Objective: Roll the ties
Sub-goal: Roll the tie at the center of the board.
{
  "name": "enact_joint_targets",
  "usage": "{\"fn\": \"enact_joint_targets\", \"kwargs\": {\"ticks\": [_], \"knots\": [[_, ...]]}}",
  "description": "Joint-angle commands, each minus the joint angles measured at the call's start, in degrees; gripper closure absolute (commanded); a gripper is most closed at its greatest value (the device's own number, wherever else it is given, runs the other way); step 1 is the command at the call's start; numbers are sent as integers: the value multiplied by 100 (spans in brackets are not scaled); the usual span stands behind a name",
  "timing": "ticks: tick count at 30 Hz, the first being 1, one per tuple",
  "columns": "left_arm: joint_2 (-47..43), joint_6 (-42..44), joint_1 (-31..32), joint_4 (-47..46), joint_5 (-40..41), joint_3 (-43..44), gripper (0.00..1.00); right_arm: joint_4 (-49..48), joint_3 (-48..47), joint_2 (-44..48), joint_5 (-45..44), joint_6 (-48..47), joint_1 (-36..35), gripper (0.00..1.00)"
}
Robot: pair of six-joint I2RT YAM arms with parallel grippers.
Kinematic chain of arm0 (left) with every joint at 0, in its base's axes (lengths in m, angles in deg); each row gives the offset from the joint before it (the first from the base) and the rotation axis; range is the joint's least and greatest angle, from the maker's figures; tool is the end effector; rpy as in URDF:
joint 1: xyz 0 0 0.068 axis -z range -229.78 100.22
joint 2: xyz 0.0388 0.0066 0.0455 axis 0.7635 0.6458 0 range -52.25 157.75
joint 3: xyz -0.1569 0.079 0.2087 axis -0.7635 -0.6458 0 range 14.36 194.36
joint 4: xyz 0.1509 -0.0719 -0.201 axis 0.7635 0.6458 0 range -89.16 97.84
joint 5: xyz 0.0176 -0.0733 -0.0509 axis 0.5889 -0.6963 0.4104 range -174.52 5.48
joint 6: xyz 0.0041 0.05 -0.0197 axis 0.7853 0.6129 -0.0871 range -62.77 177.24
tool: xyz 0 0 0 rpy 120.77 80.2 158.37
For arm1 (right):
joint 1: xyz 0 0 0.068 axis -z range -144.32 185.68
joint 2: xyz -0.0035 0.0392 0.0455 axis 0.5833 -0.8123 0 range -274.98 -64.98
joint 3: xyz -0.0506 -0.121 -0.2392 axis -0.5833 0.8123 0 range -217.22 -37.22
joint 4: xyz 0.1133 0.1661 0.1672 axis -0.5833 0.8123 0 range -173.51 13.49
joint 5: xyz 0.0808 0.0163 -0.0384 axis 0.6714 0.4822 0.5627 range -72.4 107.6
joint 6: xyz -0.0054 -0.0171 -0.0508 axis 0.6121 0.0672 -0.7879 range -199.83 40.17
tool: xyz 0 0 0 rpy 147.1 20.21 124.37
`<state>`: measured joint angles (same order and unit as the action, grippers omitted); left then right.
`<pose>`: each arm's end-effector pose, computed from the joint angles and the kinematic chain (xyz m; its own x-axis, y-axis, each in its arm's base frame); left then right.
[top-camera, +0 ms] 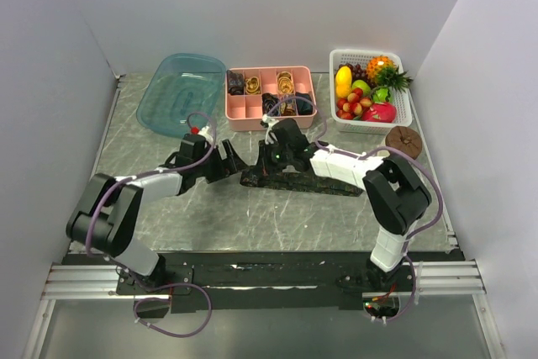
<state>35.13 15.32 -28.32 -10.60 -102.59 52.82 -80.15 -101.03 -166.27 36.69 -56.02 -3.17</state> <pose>0.2750 -0.1199 0.1664 -0.8068 -0.3652 -0.4645 0.0510 0.7401 -0.6705 0.2918 0.2501 0.2005 -0.7831 -0.1410 -0.6058 -0.5130 0.6970 0.5010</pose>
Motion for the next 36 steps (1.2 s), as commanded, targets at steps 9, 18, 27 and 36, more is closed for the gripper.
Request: {"fn": "enact_joint_targets", "kwargs": {"ticks": [9,18,27,36], "knots": [[913,-353,-53,-1395,-927,-145,13,341,-633,-646,-476,-254,132,100],[1291,-458,-53,-1957,-1164,-251,21,289,-510,-654,-477,-237,273,100],[1686,-660,-10,-2301,-1217,-207,27,148,-246,-593,-345,-140,282,100],[1941,-854,201,-2468,-1243,-128,36,235,-184,-681,-476,-61,299,100]]}}
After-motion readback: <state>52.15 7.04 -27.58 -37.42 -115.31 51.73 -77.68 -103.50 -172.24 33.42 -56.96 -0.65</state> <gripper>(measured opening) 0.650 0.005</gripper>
